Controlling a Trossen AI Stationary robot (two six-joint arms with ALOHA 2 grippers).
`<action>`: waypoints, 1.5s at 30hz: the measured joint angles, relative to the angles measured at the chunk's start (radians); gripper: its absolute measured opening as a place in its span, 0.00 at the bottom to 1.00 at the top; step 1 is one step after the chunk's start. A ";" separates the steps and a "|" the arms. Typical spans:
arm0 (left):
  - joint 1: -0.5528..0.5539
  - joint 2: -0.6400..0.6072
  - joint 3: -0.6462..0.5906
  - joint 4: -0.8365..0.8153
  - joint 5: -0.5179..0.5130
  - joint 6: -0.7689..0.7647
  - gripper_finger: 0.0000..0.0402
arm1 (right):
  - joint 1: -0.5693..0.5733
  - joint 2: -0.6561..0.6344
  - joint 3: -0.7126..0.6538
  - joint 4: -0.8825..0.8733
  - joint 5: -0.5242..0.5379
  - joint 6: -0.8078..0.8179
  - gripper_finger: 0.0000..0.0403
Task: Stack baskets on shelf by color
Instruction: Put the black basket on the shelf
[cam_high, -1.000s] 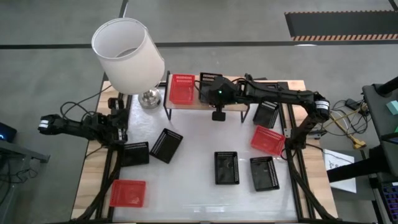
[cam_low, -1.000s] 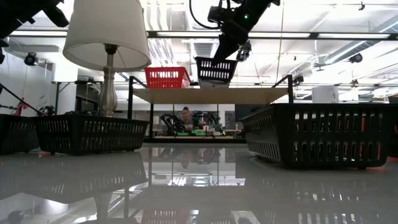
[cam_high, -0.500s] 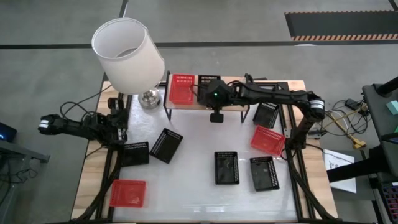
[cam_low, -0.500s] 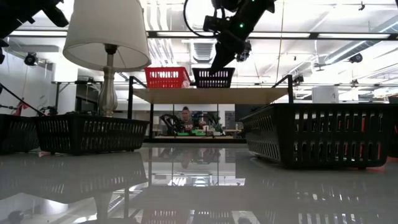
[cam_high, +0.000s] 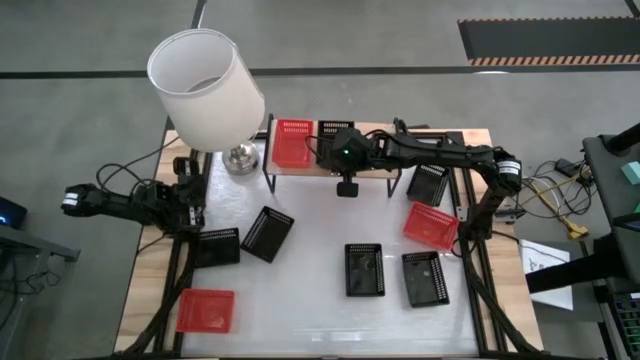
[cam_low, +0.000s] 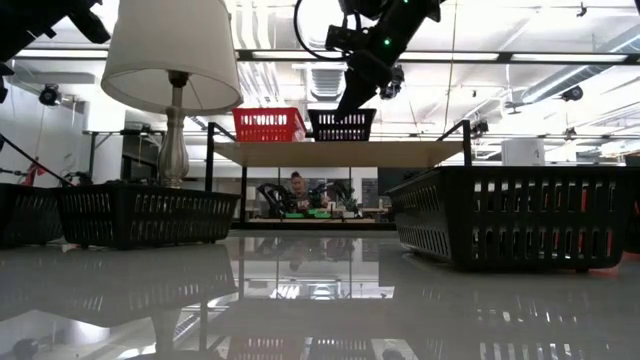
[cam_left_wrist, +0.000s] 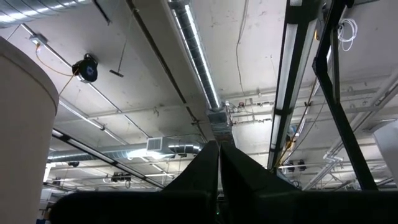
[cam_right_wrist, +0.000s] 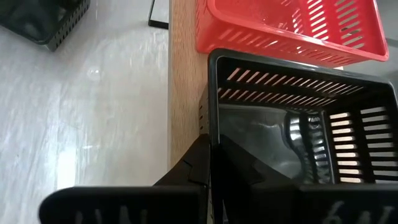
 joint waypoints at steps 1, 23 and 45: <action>0.000 0.000 0.000 0.000 0.000 0.000 0.00 | 0.000 0.000 0.000 0.000 0.000 -0.001 0.03; 0.000 0.000 0.000 0.001 0.000 -0.002 0.00 | 0.000 0.000 0.000 -0.002 0.049 -0.059 0.03; 0.000 0.000 0.000 0.001 0.000 -0.003 0.00 | 0.001 0.002 0.000 -0.005 0.025 -0.037 0.03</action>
